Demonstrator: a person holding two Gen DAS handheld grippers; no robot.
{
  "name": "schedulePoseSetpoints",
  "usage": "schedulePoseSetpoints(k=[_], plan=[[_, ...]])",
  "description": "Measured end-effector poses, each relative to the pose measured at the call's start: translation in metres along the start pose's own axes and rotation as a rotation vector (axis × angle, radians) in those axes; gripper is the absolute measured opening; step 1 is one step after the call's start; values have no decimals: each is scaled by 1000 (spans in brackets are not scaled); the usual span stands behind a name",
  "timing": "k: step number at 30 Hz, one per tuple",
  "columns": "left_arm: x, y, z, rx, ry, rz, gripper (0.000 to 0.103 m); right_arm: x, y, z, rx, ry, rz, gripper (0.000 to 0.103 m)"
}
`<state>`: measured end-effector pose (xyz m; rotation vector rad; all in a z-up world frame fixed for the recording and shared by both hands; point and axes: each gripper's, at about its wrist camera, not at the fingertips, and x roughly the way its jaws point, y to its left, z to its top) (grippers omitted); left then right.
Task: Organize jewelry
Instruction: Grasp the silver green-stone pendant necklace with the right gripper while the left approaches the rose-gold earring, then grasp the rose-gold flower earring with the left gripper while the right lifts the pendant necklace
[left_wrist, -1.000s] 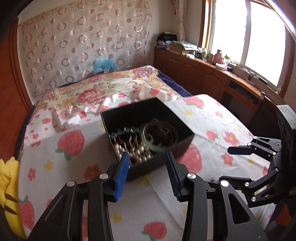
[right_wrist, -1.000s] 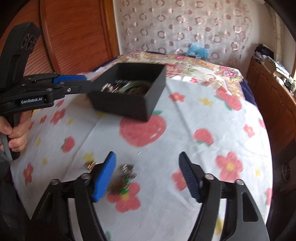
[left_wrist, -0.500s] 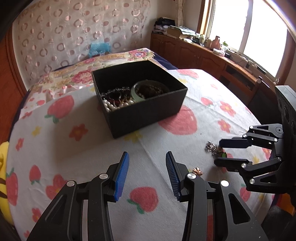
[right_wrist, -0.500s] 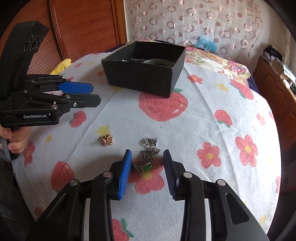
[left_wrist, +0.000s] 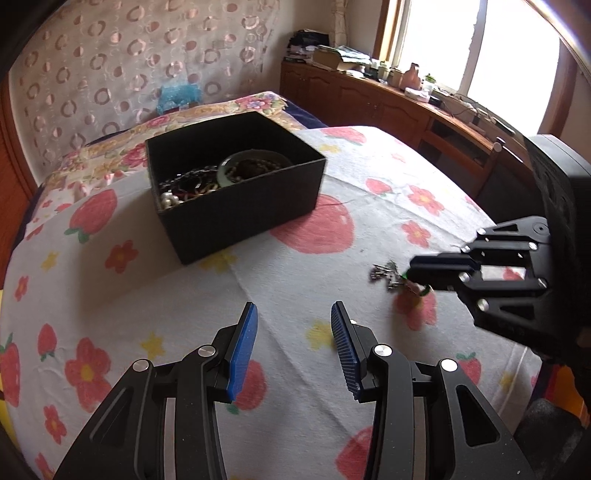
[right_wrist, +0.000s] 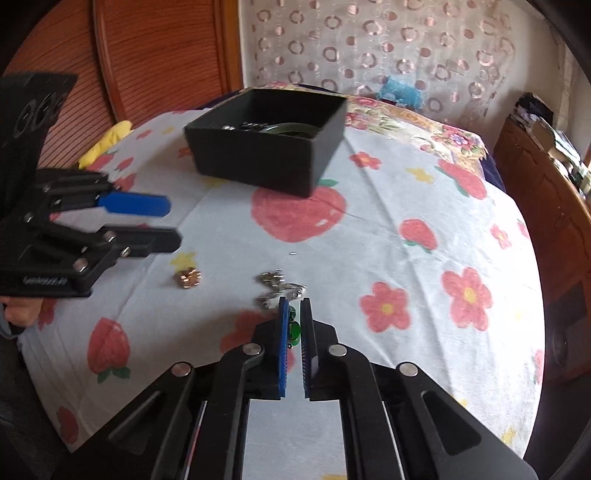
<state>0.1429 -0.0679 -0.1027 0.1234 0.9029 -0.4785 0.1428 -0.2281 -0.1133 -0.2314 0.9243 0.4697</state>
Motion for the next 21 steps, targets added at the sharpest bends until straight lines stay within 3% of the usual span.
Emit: schedulePoseSetpoints(k=[18,21], plan=[[15,-24,-7,49,34,-35,40,-10,-13,1,40,-50,-11,7],[16,-25,-7,61,28,-22,27,-10,-15,3,51,-61,-9,7]])
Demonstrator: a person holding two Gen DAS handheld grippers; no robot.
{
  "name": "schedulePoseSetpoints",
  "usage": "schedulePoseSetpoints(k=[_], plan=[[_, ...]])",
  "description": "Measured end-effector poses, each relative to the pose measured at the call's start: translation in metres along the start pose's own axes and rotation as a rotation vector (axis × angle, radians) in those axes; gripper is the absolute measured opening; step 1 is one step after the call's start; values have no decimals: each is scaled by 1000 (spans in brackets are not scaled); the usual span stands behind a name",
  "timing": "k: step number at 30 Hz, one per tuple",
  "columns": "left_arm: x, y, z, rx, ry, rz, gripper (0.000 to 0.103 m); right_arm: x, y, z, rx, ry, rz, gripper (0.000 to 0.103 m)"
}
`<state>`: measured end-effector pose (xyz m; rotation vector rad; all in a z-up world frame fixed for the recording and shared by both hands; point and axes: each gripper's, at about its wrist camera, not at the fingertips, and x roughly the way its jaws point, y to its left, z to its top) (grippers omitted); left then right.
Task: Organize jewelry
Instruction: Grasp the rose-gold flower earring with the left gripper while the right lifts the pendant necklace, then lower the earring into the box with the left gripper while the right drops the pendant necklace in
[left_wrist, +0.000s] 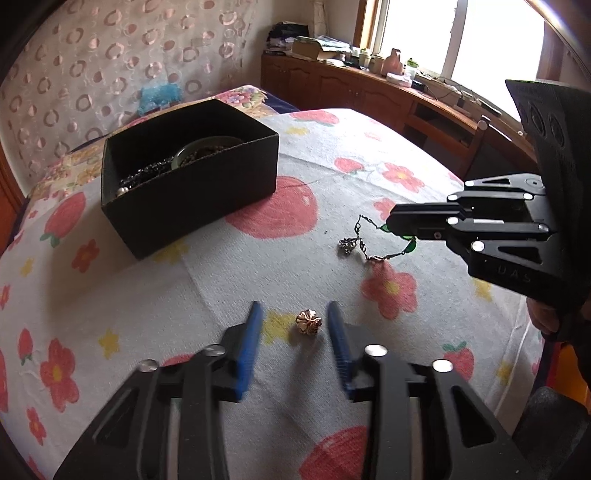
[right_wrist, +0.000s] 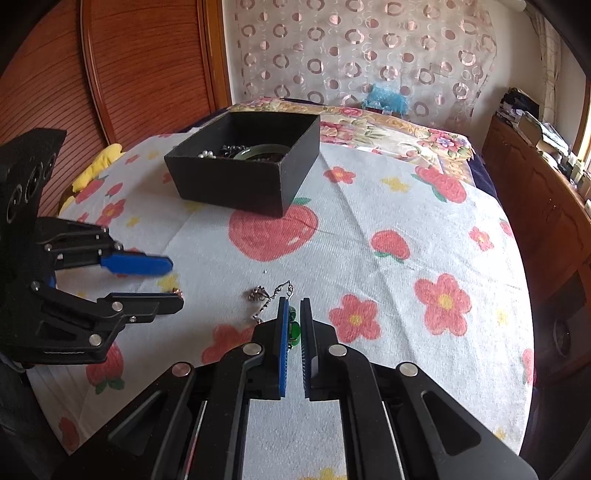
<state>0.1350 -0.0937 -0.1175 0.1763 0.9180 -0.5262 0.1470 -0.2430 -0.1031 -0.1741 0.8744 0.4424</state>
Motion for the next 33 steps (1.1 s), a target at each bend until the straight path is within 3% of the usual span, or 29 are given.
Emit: schedulePoseSetpoints(k=[2,10,33], plan=[[0,0,1,-3,0,-19,12,-1,-2,4,10,-13,1,7],[-5,9,4,-19,-17,13,12,-8,-2,31,2,-75,7,7],[-41,64,51,-95,-166,123,12,-32,8,146,-152,-263,19,7]])
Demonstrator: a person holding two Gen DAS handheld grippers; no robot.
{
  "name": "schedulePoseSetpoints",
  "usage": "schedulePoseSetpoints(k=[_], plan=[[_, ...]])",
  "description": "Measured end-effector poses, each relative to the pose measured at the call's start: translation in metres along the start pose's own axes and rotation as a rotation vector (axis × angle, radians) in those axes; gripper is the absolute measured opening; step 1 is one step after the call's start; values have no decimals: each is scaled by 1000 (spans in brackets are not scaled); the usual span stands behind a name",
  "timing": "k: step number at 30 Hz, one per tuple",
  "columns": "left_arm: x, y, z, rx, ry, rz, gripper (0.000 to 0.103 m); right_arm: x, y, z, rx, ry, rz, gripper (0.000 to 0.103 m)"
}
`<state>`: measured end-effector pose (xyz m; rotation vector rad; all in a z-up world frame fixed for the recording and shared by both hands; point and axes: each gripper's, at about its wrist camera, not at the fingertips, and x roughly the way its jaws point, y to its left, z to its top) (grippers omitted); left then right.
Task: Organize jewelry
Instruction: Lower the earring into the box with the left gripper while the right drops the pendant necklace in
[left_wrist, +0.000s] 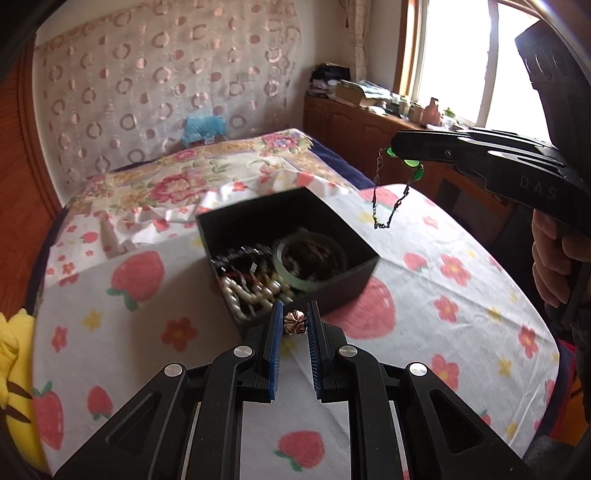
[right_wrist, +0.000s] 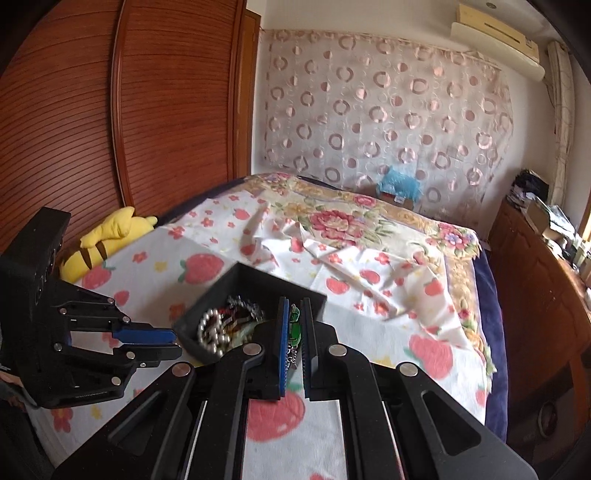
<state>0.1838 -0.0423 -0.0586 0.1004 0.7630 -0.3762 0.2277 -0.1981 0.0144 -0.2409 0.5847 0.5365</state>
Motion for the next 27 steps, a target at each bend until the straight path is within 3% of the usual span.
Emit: schedulePoseSetpoints(k=[12,19,27], plan=[[6,32,24,-41,-40,40,12,54,12,14,26,12,88,7],[15,42,31,-51,-34,54,12,82,5,20,37,38,71,8],[20,45,36,-52,-32,51,12,81,-9,13,76,30,60,9]])
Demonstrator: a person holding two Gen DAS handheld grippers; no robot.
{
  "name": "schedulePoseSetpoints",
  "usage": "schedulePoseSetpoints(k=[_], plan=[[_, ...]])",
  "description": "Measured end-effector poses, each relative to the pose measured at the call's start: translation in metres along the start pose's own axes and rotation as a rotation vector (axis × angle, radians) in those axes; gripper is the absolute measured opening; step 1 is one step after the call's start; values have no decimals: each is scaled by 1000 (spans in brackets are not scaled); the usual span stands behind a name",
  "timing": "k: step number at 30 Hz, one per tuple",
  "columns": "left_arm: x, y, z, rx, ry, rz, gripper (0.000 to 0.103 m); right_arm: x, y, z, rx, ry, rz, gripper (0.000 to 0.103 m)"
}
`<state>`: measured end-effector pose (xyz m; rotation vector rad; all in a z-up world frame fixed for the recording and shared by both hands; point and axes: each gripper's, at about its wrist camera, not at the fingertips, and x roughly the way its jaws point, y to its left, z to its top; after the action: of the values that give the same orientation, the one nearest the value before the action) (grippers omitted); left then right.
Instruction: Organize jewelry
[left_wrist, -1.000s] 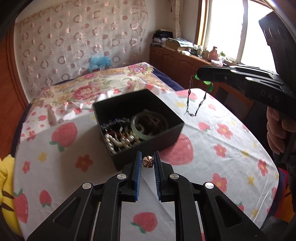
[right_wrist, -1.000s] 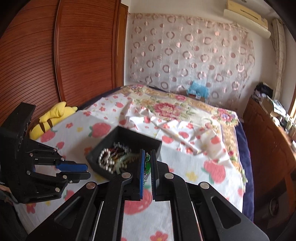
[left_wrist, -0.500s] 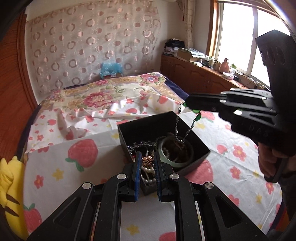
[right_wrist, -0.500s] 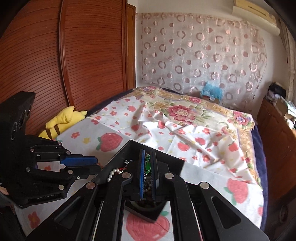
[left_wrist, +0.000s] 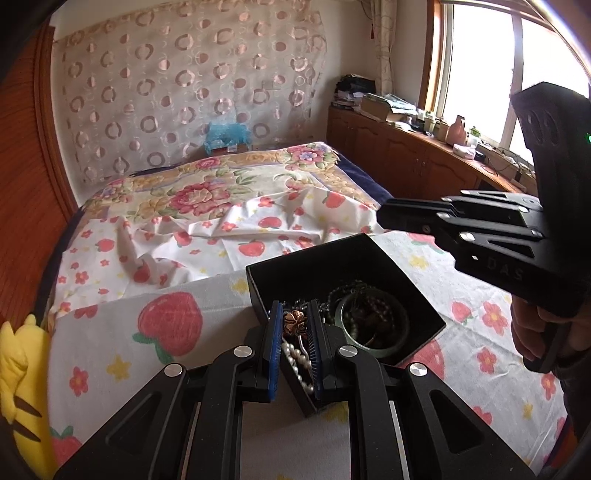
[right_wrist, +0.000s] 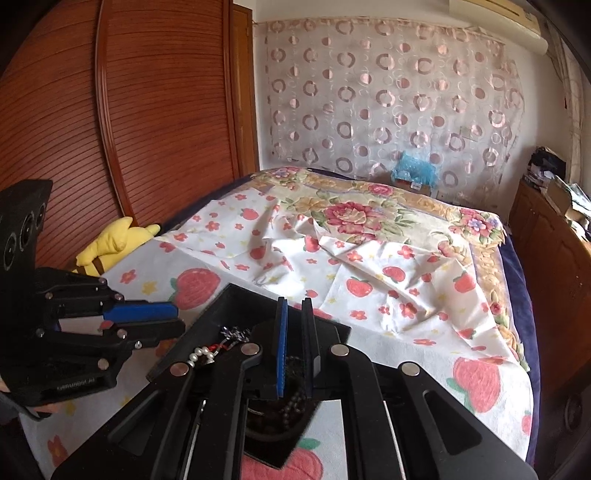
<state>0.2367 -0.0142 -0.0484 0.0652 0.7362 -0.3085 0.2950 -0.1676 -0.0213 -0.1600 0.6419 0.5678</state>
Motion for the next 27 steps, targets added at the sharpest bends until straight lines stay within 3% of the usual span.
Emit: schedulePoseSetpoints(k=[13,22,24,25,27], plan=[[28,-8,29,23,-7,22,12,-15,-19,-35,89,16,-33,9],[22,-7,20,-8,-7,33,13,-30,-18,-52,101,13,-50,9],[17,-7,17,-11,-15,43,23,-34,-16,-55,99,9,-51,9],[14,-7,15,-15,-22,48,33,-34,-16,-54,97,7,-51,9],[8,-9,10,-20,-30,53,37,-39,-13,-58,96,3,-54,9]])
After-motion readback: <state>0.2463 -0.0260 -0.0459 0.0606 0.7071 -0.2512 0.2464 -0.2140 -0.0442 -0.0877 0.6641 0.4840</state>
